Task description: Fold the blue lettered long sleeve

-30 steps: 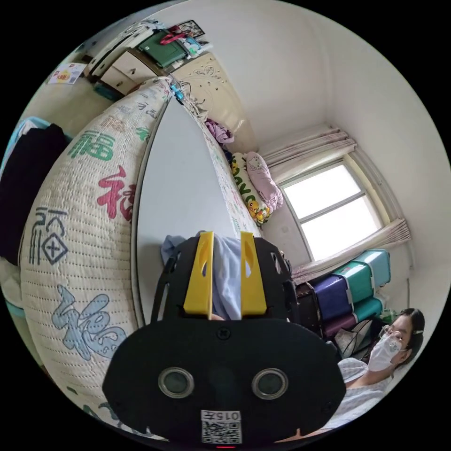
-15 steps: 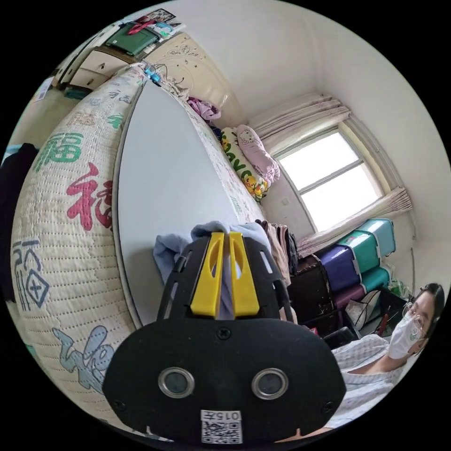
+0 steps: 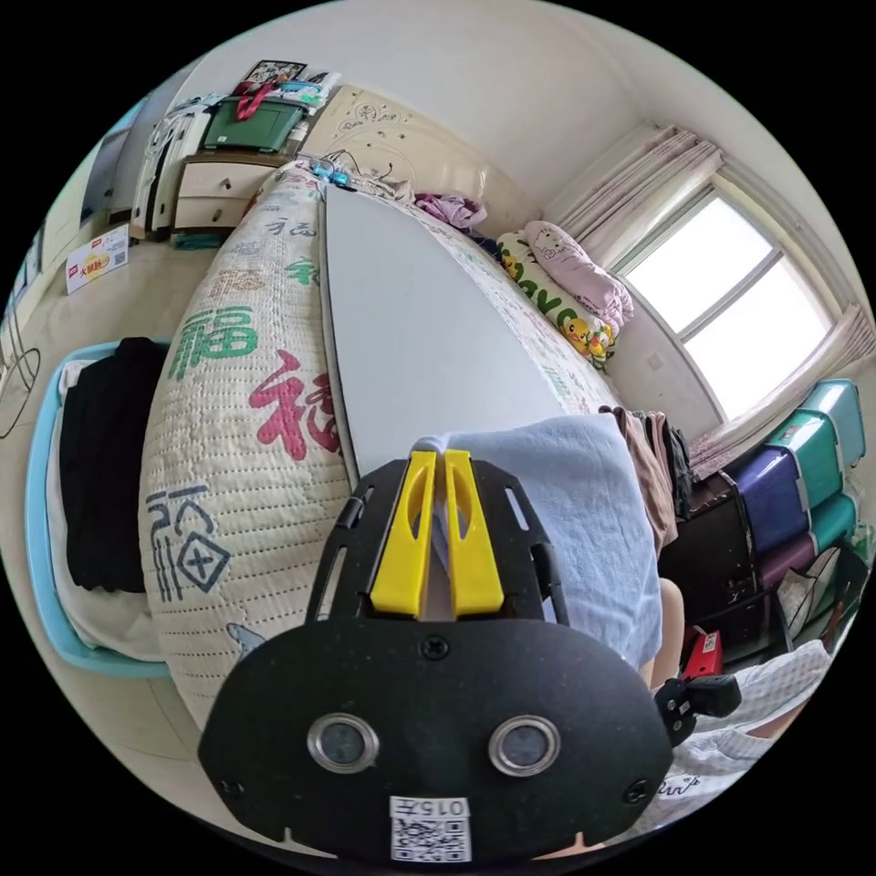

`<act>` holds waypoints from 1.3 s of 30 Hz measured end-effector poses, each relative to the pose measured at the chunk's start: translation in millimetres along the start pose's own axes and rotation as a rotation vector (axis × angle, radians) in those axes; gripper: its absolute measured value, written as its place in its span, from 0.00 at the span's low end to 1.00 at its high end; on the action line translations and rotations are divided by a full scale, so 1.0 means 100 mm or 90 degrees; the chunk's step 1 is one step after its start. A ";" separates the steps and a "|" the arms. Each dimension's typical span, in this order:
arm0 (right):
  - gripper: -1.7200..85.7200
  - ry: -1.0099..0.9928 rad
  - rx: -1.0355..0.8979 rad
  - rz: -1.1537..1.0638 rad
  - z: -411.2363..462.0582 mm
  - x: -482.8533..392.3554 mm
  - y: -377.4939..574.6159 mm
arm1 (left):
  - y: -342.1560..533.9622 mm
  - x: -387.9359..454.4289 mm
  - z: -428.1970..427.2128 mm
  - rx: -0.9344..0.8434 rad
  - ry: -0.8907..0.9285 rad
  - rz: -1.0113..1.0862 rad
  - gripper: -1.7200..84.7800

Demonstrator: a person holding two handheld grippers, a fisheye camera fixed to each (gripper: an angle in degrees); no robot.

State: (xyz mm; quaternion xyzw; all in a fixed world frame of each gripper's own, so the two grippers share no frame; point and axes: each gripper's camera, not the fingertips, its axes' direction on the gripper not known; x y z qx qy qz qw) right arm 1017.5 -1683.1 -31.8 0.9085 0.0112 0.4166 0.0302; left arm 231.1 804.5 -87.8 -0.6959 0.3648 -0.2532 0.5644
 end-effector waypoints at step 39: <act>0.08 0.103 0.146 0.287 -2.00 2.18 -0.54 | 2.70 1.12 -0.84 -0.020 0.037 -0.122 0.09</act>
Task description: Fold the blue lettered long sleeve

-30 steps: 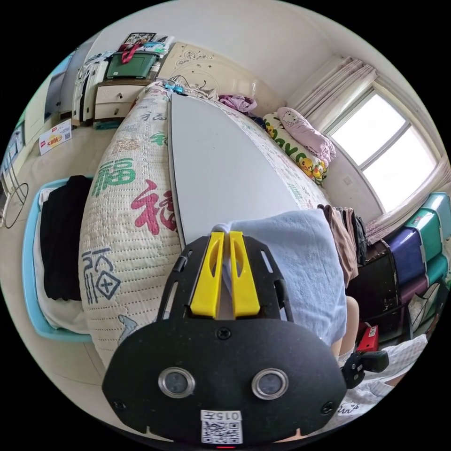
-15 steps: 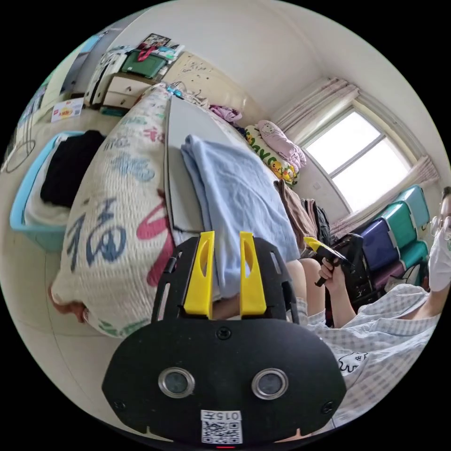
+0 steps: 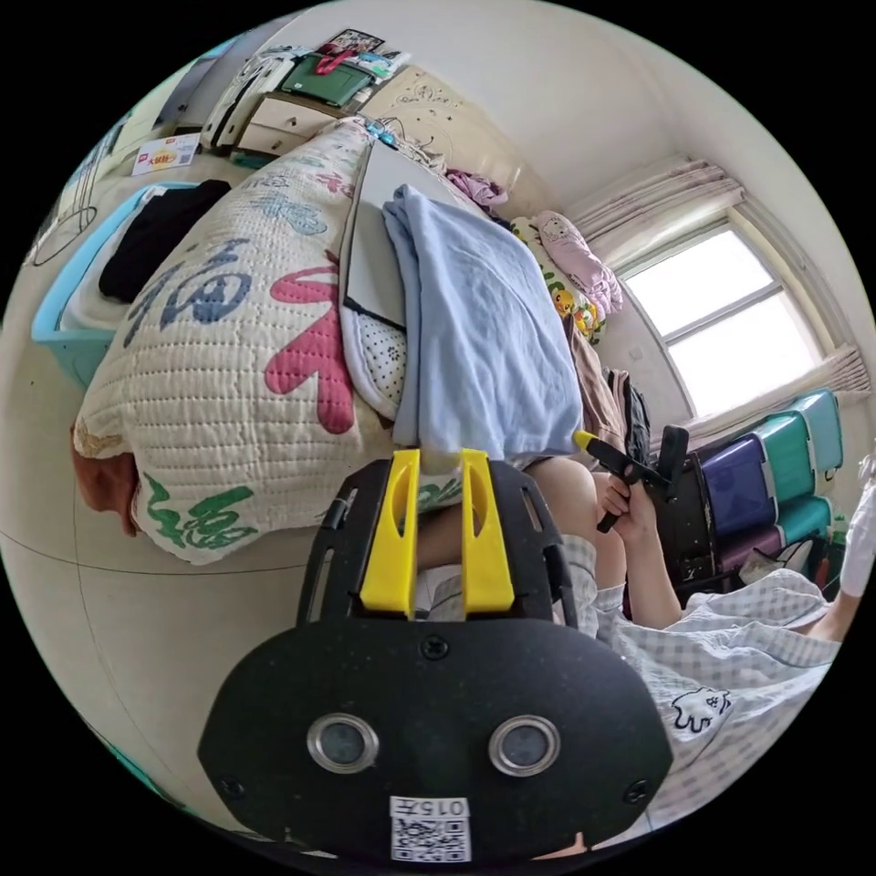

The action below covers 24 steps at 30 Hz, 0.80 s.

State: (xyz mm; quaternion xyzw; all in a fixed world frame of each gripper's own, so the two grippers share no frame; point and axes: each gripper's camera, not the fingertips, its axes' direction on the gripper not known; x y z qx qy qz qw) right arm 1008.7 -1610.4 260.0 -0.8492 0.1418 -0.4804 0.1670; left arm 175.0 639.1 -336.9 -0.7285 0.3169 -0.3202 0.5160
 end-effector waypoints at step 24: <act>0.17 -0.093 0.142 0.028 -1.24 -0.44 -2.04 | -1.02 -0.02 -0.66 0.160 -0.025 0.108 0.13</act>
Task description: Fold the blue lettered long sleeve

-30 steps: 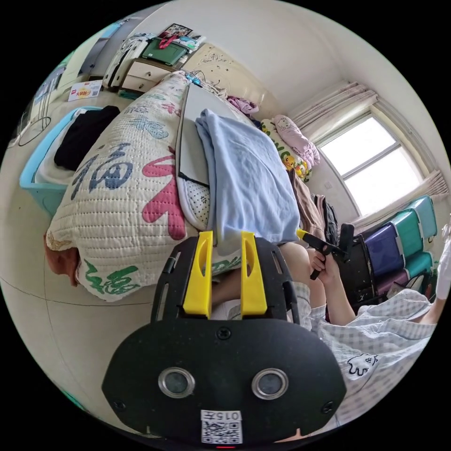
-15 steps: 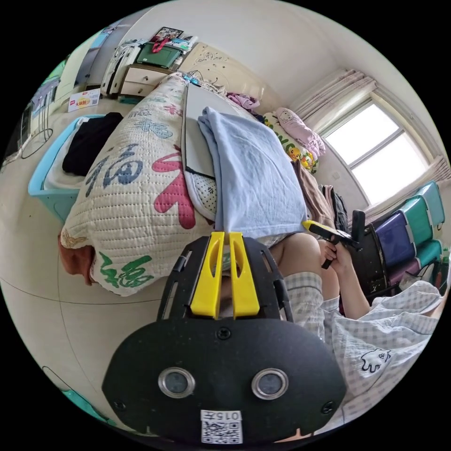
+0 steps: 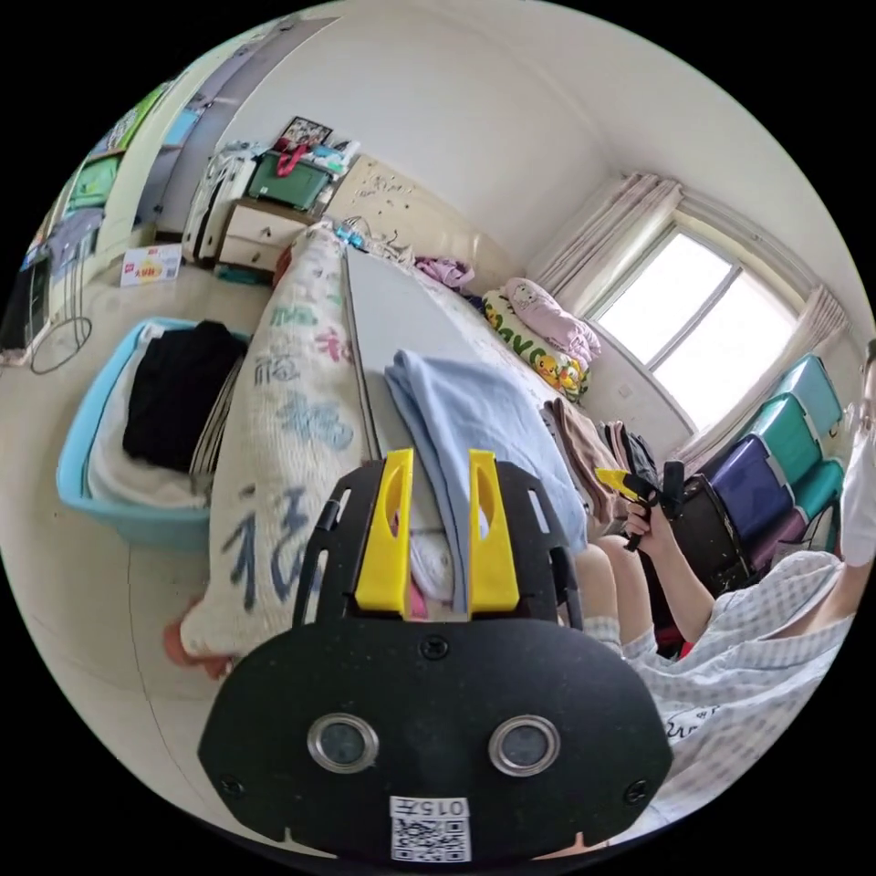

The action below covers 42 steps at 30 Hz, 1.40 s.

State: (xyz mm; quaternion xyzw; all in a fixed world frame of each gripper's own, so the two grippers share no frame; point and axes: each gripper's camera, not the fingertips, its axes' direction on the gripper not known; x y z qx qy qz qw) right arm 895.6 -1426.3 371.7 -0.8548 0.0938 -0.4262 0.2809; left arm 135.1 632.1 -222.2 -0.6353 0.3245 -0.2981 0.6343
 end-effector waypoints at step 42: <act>0.17 -0.255 0.085 -0.105 0.47 -3.63 -1.15 | -1.44 0.13 1.20 -0.029 0.245 0.169 0.11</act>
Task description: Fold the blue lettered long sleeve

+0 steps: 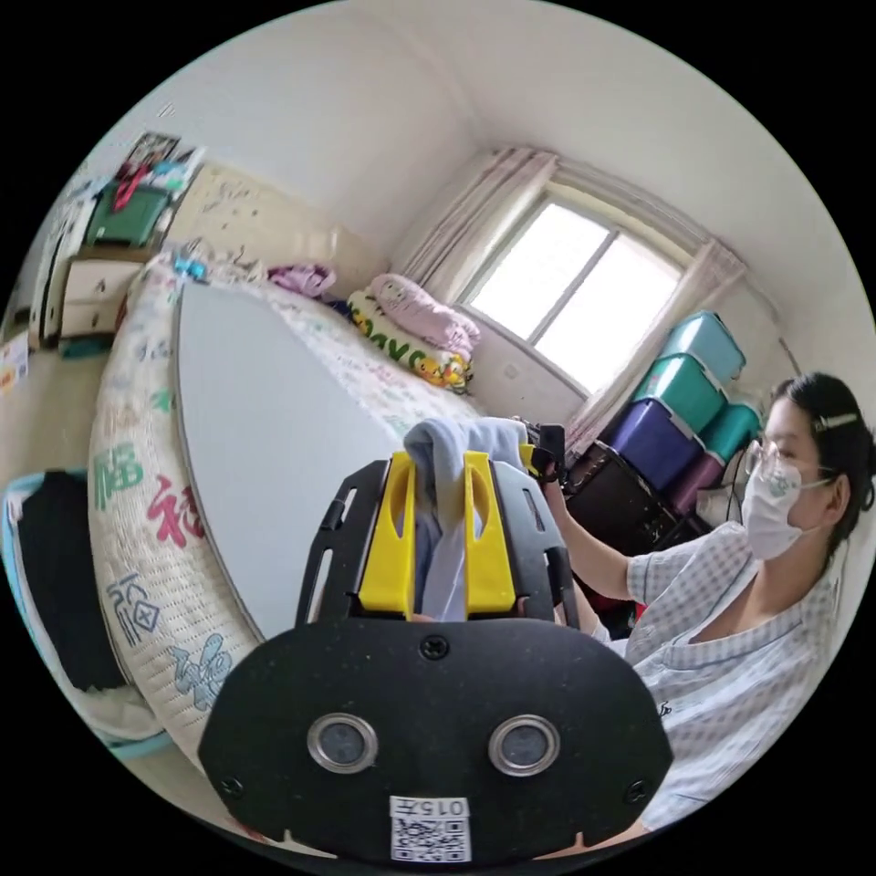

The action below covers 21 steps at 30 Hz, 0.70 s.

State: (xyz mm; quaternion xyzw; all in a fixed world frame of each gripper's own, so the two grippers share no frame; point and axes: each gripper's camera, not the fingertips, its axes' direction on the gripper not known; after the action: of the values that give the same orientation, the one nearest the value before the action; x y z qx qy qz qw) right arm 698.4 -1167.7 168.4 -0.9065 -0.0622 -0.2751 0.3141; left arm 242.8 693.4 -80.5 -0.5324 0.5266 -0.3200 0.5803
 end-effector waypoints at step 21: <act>0.16 0.266 0.157 -0.362 -2.00 -4.99 2.00 | 0.21 3.11 1.20 0.096 0.241 0.331 0.11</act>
State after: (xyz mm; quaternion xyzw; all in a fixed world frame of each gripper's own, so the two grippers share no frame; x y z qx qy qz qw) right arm 243.8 -1418.0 -77.0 -0.7327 -0.2787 -0.5209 0.3379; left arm 427.8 441.6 -199.5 -0.2667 0.7184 -0.2926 0.5720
